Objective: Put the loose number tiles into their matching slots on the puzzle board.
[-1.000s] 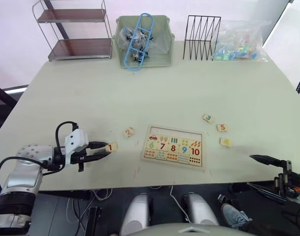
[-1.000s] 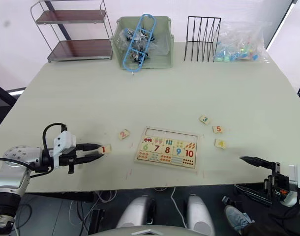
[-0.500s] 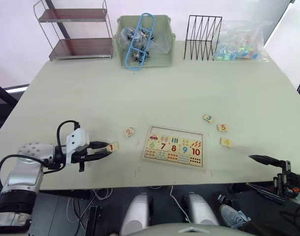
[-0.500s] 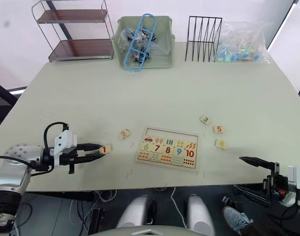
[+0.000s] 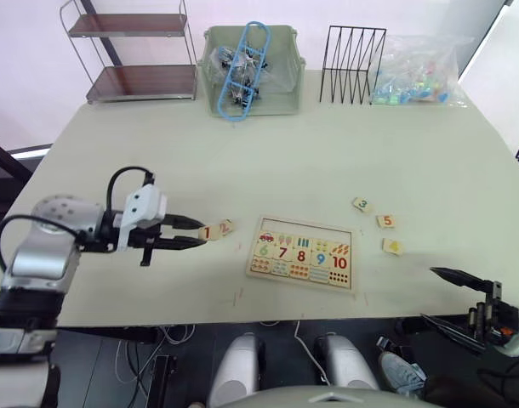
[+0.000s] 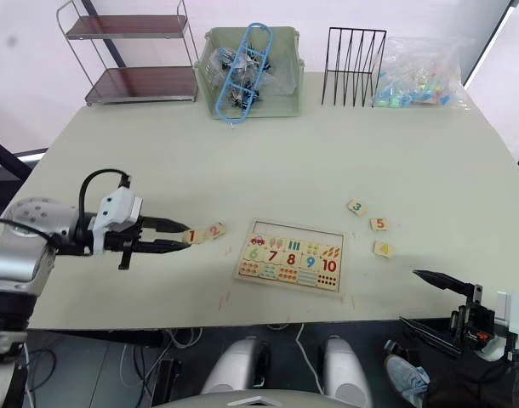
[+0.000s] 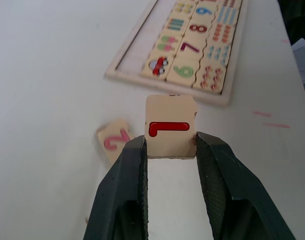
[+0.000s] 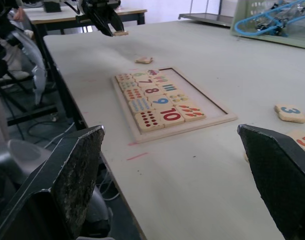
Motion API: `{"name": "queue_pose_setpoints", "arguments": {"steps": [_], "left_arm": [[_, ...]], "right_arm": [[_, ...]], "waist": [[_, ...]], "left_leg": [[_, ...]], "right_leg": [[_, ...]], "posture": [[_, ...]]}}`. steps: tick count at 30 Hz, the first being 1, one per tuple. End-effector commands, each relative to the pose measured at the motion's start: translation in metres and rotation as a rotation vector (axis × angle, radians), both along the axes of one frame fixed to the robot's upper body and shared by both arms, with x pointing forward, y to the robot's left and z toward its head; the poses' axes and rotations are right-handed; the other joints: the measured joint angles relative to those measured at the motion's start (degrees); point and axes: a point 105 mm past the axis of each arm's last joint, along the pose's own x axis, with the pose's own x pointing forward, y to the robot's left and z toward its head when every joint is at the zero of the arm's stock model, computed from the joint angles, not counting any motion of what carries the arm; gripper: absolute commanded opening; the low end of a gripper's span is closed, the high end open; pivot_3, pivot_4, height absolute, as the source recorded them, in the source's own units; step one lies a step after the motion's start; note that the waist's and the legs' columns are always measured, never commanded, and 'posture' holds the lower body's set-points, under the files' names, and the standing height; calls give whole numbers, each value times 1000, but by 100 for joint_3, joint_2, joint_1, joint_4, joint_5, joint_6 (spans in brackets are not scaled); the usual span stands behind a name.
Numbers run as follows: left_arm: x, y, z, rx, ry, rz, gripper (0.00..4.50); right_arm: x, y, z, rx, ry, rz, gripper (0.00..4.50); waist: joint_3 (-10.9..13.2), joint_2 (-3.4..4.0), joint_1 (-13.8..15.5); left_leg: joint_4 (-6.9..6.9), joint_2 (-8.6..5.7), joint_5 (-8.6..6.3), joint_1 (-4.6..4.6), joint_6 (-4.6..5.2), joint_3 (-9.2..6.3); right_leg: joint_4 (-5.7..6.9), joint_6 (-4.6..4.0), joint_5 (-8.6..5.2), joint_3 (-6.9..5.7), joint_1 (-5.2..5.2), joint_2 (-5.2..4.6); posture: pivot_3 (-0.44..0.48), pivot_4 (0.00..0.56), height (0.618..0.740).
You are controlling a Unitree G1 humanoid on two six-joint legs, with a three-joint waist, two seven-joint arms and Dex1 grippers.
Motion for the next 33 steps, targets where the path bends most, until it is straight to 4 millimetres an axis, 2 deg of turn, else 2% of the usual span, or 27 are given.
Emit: {"name": "queue_pose_setpoints", "arguments": {"steps": [1, 6, 9, 16, 23, 29, 33], "left_arm": [[7, -7, 8, 36, -13, -40, 889], [27, -31, 22, 87, -31, -136, 889], [35, -44, 24, 126, -34, -178, 889], [43, -69, 14, 229, 10, -250, 889], [62, -90, 8, 287, -22, -231, 889], [64, -96, 3, 316, -5, -219, 889], [68, -88, -8, 415, -19, -185, 889]], "right_arm": [[-1, -4, 10, -15, -58, -31, 4500], [-5, -2, 11, -11, -68, -51, 4500], [-6, -1, 12, -7, -80, -63, 4500], [-10, -7, 16, -19, -89, -82, 4500], [-8, -11, 16, -34, -95, -79, 4500], [-3, -14, 18, -42, -113, -93, 4500], [-1, -15, 18, -44, -120, -98, 4500]], "waist": [[1, 1, -20], [2, -2, -2], [2, -2, -7], [3, -2, -21], [4, -4, -15], [5, -4, -29], [5, -4, -24]], "left_leg": [[0, 1, 0, 2, 0, 2], [3, -20, 1, -4, 0, -7], [4, -25, 0, -7, 0, -10], [4, -29, 1, -10, 0, -16], [5, -35, 1, -14, 1, -21], [5, -34, 1, -16, 1, -23], [5, -34, 1, -16, 1, -24]], "right_leg": [[1, 0, 0, 2, 0, 0], [0, 7, 3, 1, 0, 9], [0, 11, 2, 3, 0, 8], [3, 16, 0, 5, 0, 8], [2, 17, -1, 4, 0, 7], [3, 17, -1, 3, -1, 7], [3, 17, -1, 3, -1, 7]], "posture": [[0, 150, 740], [0, 150, 740], [0, 150, 740], [0, 150, 740], [0, 150, 740], [0, 150, 740], [0, 150, 740]]}}
